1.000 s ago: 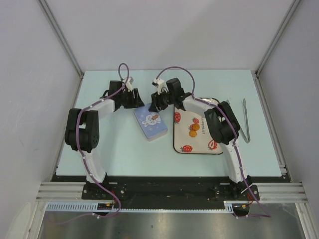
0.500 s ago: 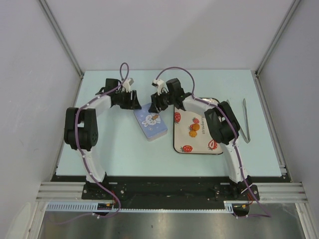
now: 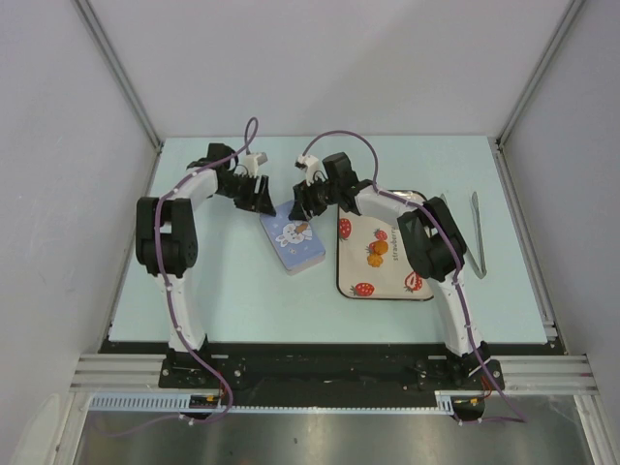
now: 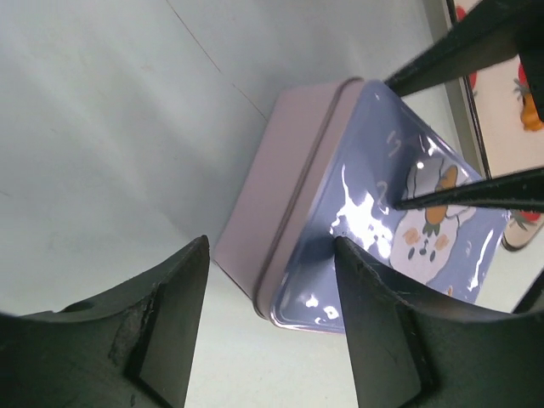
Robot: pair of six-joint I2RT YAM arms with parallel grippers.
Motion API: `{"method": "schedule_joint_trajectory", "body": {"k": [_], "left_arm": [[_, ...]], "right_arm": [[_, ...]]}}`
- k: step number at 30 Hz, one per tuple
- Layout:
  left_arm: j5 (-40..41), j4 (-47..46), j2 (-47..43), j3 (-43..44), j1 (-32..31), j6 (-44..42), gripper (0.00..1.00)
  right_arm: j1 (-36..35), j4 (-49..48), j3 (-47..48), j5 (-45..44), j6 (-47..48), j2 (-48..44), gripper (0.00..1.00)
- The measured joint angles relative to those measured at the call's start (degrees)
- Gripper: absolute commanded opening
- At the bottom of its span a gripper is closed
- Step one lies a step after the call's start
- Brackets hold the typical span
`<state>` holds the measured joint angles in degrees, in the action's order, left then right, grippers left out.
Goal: Pack the cookies
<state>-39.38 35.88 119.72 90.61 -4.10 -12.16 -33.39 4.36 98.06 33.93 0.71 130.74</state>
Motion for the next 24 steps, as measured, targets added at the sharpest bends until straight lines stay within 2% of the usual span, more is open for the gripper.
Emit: {"method": "schedule_joint_trajectory", "body": {"k": [9, 24], "left_arm": [[-3.69, 7.54, 1.97, 1.77, 0.00, -5.42, 0.68], [-8.48, 14.56, 6.73, 8.61, 1.51, -9.18, 0.48]], "right_arm": [[-0.09, 0.72, 0.39, -0.07, 0.22, 0.00, 0.60], [-0.33, 1.53, 0.70, -0.31, 0.44, 0.00, 0.59]]}}
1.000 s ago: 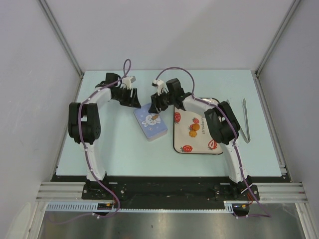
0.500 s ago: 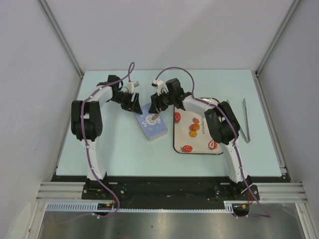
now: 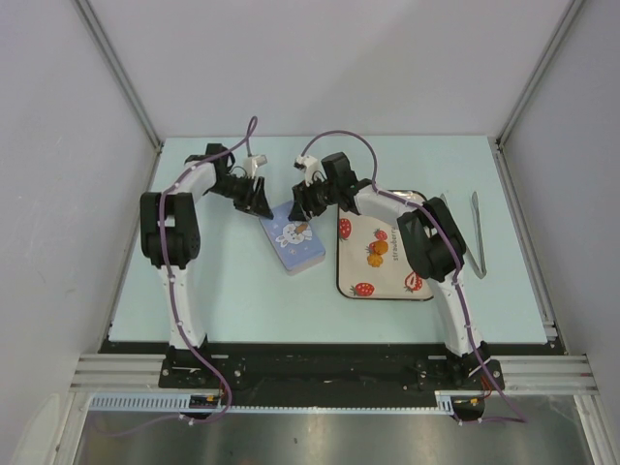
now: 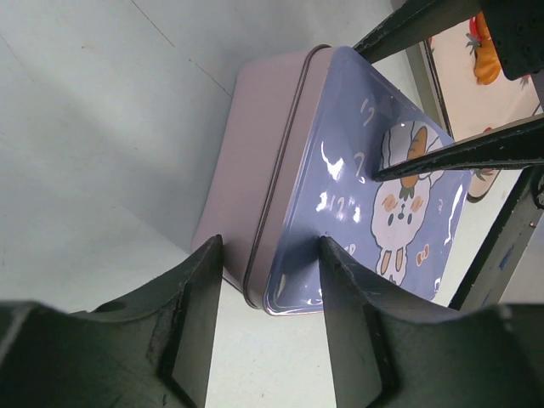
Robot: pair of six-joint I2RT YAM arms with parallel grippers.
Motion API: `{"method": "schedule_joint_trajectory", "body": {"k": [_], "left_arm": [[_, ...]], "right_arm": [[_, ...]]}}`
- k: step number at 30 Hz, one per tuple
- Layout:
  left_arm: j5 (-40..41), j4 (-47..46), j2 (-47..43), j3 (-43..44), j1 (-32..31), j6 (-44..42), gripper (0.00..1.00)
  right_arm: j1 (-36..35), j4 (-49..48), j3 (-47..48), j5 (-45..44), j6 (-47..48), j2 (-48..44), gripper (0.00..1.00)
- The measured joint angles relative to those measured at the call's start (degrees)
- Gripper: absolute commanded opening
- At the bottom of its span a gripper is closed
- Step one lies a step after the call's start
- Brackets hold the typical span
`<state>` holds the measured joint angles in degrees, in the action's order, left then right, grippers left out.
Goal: Pack the cookies
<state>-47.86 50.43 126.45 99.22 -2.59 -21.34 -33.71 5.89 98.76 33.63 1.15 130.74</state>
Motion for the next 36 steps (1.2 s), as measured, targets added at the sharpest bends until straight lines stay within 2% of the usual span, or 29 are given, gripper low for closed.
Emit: {"method": "schedule_joint_trajectory", "body": {"k": [4, 12, 14, 15, 18, 21, 26, 36], "left_arm": [[-1.05, 0.22, 0.66, 0.42, 0.37, -0.11, 0.42], [-3.43, -0.07, 1.70, 0.66, 1.27, 0.94, 0.35], [-3.87, -0.20, 1.84, 0.66, 1.49, 1.36, 0.38], [-4.09, -0.22, 1.92, 0.63, 1.60, 1.55, 0.47], [-4.59, -0.22, 2.14, 0.39, 1.92, 2.05, 0.61], [-4.94, 0.09, 2.54, -0.66, 1.99, 2.45, 0.67], [-4.76, 1.57, 2.67, -1.55, 2.03, 2.95, 0.70], [-5.14, 2.40, 1.38, -4.74, 2.10, 3.39, 0.60]], "right_arm": [[-0.02, 0.04, 0.02, -0.09, -0.02, 0.00, 0.59], [-0.07, 0.09, 0.02, -0.24, 0.02, 0.00, 0.59], [-0.07, 0.09, 0.02, -0.28, 0.02, 0.00, 0.59], [-0.07, 0.09, 0.02, -0.28, 0.02, 0.00, 0.60], [-0.09, 0.26, 0.02, -0.33, 0.07, -0.04, 0.63], [-0.26, 0.92, 0.04, -0.22, 0.15, -0.09, 0.65], [-0.76, 2.73, 0.04, -0.42, 0.46, -0.52, 0.66], [-1.29, 6.91, 0.33, -0.79, 1.05, -1.31, 0.66]]}}
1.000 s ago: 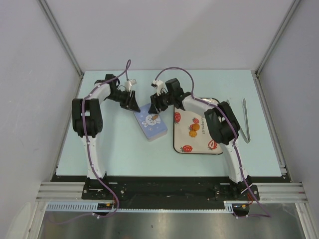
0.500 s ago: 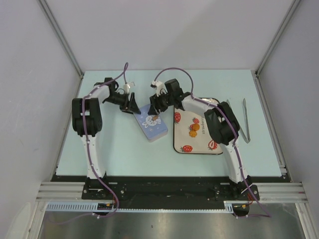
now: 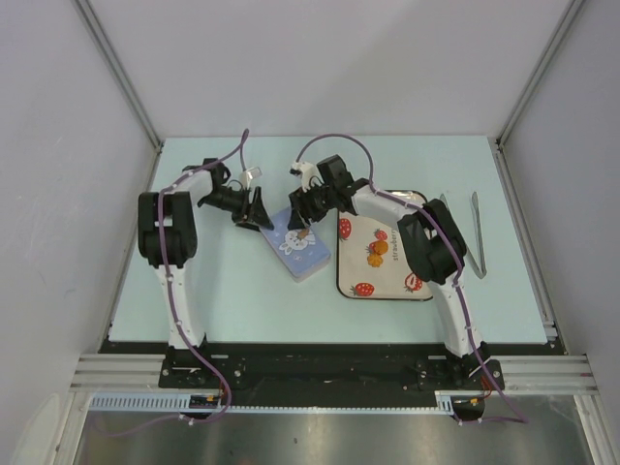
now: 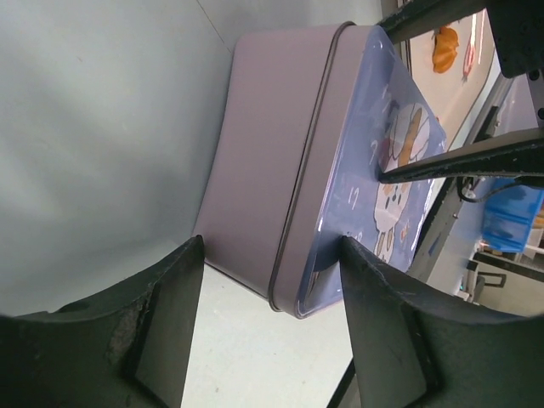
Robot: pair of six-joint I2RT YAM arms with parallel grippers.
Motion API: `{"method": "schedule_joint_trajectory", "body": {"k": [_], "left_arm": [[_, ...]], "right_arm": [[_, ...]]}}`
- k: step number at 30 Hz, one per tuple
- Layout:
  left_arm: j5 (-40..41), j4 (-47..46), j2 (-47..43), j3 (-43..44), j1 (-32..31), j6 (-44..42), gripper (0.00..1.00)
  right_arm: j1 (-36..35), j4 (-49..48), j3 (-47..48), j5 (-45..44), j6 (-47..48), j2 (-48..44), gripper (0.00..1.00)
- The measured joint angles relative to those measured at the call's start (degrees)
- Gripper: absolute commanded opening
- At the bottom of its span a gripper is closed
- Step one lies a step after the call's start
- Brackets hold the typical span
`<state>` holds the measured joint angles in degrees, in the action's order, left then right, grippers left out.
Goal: Pack the cookies
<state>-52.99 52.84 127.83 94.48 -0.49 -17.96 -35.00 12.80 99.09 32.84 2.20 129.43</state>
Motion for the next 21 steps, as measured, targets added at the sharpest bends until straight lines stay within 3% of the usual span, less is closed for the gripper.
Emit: {"method": "schedule_joint_trajectory", "body": {"k": [8, 13, 17, 21], "left_arm": [[-1.29, 0.72, -1.38, -6.58, 0.26, 0.92, 0.41], [-2.43, 1.46, -1.53, -8.24, 0.50, 1.53, 0.35], [-3.15, 1.31, -1.92, -9.38, 0.68, 1.66, 0.53], [-3.02, 1.46, -2.99, -10.56, 0.66, 1.57, 0.58]], "right_arm": [[-0.57, 3.67, 0.20, -0.26, 0.79, -0.02, 0.66], [-0.76, 4.15, 0.20, -0.46, 1.07, -0.13, 0.66], [-0.79, 4.66, 0.20, -0.48, 1.29, -0.33, 0.66], [-0.76, 5.35, 0.20, -0.52, 1.49, -0.55, 0.66]]}}
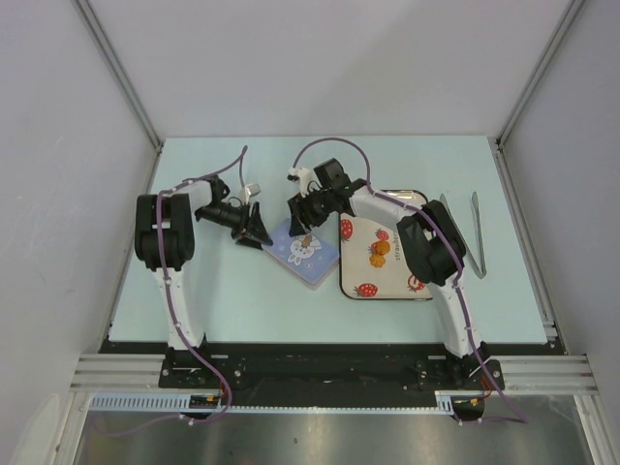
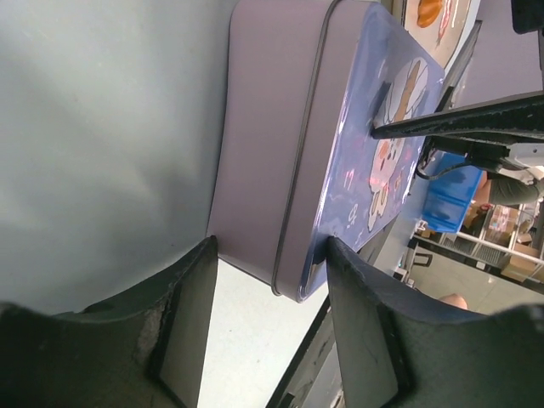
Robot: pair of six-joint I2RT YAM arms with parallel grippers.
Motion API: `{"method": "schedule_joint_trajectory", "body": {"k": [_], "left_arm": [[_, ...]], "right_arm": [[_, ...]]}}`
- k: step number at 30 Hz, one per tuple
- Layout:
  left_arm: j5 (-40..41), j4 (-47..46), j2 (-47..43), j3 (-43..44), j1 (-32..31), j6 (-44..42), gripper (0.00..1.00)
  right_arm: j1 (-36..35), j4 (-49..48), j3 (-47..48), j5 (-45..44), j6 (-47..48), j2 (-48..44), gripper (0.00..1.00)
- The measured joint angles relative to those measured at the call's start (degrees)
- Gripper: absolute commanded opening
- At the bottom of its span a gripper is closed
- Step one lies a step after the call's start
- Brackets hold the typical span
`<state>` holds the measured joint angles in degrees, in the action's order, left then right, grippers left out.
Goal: Pack the cookies
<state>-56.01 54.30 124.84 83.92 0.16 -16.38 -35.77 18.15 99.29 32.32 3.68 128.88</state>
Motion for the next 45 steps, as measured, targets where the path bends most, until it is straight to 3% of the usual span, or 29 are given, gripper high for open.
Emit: {"method": "schedule_joint_trajectory", "body": {"k": [14, 25, 34, 45], "left_arm": [[5.14, 0.09, -3.85, -0.39, 0.02, -0.09, 0.69], [8.37, -6.25, -22.97, -11.15, 2.80, 3.21, 0.76], [11.54, -14.60, -28.87, -23.63, -2.80, 11.08, 0.77], [15.52, -23.74, -27.32, -23.23, -7.61, 17.90, 0.77]], "right_arm": [[0.48, 4.37, -2.32, -2.49, 2.62, -3.23, 0.66], [0.74, 7.19, -5.22, -2.10, 4.96, -5.79, 0.66], [0.59, 11.23, -8.31, -1.92, 7.72, -8.68, 0.66], [0.11, 14.91, -11.37, -1.66, 10.49, -11.37, 0.66]]}}
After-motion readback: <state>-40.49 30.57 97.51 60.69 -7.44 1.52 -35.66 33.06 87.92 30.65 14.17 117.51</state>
